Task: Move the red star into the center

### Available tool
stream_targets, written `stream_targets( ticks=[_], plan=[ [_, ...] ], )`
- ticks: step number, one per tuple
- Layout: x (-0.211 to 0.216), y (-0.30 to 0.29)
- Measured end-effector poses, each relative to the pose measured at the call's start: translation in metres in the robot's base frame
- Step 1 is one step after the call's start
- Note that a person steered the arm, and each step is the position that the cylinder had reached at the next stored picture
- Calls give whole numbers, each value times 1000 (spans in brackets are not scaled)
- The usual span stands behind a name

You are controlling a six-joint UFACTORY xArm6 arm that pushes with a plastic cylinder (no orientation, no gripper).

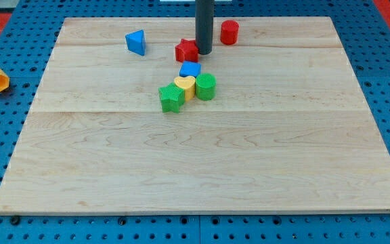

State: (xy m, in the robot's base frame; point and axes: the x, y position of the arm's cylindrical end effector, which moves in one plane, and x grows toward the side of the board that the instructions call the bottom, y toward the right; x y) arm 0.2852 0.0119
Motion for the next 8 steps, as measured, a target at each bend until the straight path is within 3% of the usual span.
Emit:
stream_targets(
  ticks=[1,2,3,4,5,7,8],
  plan=[
    [-15,-15],
    [4,-71],
    [44,-88],
    [13,-106],
    [37,-140],
    [81,-61],
    [40,-97]
  ],
)
